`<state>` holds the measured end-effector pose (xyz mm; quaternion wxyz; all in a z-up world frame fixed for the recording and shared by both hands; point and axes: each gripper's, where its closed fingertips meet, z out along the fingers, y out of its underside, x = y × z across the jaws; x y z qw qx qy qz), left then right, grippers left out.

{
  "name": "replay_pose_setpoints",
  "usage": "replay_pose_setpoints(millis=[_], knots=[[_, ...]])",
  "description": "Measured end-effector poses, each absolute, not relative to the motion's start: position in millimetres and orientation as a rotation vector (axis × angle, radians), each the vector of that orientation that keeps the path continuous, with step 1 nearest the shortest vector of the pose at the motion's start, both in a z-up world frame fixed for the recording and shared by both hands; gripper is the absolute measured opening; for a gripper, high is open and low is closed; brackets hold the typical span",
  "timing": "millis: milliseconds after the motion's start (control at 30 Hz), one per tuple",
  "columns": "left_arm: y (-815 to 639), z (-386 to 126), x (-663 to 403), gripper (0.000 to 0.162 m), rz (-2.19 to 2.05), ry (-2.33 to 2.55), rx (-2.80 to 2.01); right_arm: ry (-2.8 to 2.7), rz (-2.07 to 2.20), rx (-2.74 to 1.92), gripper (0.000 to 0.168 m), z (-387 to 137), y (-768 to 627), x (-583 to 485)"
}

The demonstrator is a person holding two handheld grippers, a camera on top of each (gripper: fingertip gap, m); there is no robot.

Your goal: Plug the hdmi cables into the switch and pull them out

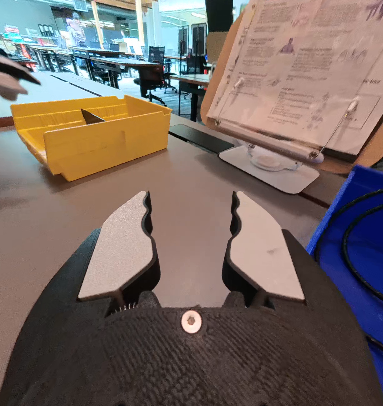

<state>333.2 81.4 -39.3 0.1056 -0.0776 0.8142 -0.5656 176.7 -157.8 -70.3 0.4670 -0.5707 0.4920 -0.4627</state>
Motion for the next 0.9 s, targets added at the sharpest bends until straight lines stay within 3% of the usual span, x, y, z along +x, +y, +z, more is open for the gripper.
replay_pose_setpoints(millis=[100,233,300,467,633,667,700,900], knots=[[81,-26,388,0.039,-1.425,2.438,-0.188,1.032,-1.293,-1.435,0.058,-51,-142,170],[61,-29,453,0.055,-1.048,2.668,-0.130,0.894,-1.114,-1.518,0.067,-65,-111,166],[46,-40,473,0.068,-0.882,2.792,-0.062,0.851,-1.045,-1.444,0.067,-65,-105,164],[14,-91,494,0.083,-0.535,3.015,-0.014,0.787,-0.945,-1.414,0.068,-70,-93,160],[12,-152,495,0.091,-0.116,3.104,0.096,0.762,-0.933,-1.460,0.072,-80,-86,160],[11,-157,491,0.093,-0.071,3.150,0.107,0.764,-0.927,-1.468,0.072,-82,-86,160],[5,-157,488,0.078,-0.097,3.187,0.094,0.767,-0.924,-1.473,0.072,-84,-87,161],[5,-169,501,0.086,0.000,3.173,0.175,0.793,-0.900,-1.447,0.074,-88,-90,162]])
